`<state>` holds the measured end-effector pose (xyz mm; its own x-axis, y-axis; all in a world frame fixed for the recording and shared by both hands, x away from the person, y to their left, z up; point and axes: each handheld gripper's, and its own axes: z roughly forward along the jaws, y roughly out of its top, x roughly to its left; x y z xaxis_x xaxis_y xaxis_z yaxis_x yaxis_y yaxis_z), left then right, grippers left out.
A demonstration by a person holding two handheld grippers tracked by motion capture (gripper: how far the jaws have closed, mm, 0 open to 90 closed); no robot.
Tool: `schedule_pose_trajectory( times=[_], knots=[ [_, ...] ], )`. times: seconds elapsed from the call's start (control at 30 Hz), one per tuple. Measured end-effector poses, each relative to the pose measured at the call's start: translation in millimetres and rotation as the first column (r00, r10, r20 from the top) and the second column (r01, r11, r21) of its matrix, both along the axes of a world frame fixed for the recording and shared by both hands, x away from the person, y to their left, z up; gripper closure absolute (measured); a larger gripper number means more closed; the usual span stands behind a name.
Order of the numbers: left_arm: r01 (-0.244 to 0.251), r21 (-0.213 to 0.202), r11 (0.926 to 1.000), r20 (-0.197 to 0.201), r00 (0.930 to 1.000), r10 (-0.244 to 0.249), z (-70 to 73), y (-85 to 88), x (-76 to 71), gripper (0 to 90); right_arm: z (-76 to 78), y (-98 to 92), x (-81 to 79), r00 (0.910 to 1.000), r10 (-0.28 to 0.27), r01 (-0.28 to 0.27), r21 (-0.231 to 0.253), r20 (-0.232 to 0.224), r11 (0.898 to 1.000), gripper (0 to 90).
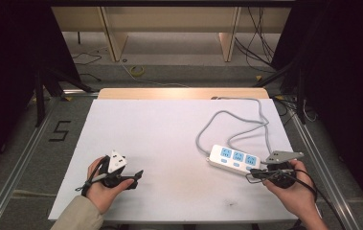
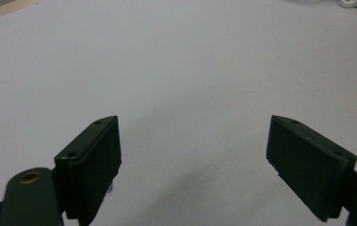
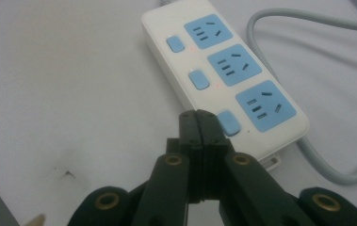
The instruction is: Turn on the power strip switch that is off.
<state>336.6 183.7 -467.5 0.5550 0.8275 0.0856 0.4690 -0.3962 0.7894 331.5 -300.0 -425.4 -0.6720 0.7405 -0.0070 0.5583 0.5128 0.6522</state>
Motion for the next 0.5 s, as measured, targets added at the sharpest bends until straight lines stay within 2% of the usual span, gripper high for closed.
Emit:
schedule_pose_trajectory(
  times=[0.5],
  knots=[
    [0.0, 0.001, 1.0, 0.003, 1.0, 0.0, 0.2, -0.3, 0.0, 18.2, 8.0, 7.6, 12.4, 0.9983, -0.011, 0.009, -0.038, -0.056, 0.999, 90.0]
  ],
)
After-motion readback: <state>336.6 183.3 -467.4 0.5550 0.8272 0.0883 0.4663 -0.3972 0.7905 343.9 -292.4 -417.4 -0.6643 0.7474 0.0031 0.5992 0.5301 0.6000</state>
